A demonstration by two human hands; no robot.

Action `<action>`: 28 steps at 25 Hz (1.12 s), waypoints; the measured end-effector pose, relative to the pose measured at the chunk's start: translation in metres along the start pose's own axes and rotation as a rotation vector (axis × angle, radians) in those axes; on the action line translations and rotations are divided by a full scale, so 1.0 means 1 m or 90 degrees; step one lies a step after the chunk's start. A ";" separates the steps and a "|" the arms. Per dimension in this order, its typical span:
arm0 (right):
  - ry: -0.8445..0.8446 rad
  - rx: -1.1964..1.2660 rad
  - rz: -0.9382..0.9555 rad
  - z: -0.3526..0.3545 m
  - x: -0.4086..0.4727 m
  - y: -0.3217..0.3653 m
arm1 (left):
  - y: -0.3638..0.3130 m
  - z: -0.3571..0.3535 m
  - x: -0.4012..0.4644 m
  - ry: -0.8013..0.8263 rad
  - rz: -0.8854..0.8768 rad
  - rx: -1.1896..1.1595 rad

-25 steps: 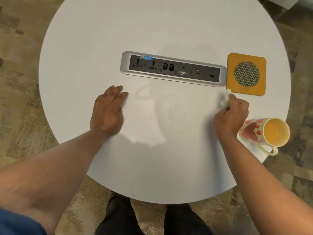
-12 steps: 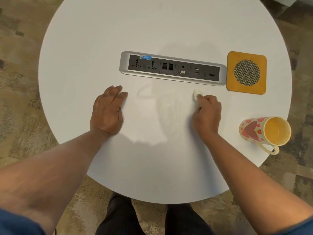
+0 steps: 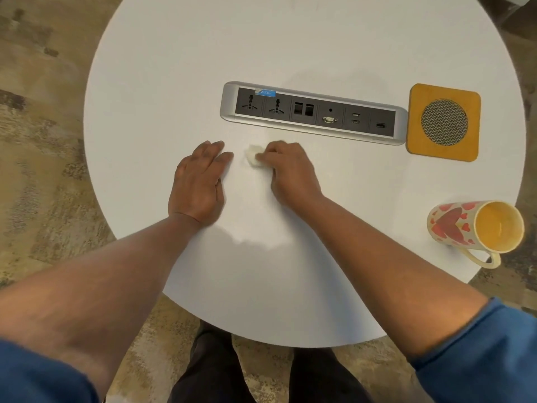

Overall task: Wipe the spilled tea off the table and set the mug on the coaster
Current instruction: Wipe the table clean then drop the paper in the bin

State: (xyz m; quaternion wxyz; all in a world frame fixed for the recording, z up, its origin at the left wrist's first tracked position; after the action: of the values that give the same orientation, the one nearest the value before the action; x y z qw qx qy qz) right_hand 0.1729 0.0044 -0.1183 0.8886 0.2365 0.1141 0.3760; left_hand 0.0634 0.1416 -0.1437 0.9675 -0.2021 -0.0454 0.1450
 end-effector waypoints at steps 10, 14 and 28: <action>0.235 0.077 0.205 -0.024 -0.113 0.042 | -0.005 0.004 0.003 0.013 -0.008 0.007; 0.207 0.073 0.176 -0.001 -0.152 0.014 | -0.007 0.006 0.002 -0.002 -0.006 0.001; 0.005 -0.024 -0.160 0.054 -0.079 -0.074 | -0.006 0.005 0.001 -0.006 -0.007 0.002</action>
State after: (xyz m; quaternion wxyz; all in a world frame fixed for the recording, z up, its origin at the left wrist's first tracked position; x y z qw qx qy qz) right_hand 0.1847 -0.1153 -0.1072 0.9326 0.2021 0.1393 0.2647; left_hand 0.0655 0.1381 -0.1366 0.9683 -0.1999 -0.0509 0.1410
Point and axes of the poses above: each hand's wrist, its own x-axis towards the middle knuckle, its own z-axis out of the back of the hand, y = z × x, the point moved 8 cm from there along x, towards the middle knuckle, and after that the axes turned 1 degree about -x, right-handed, at the moved point
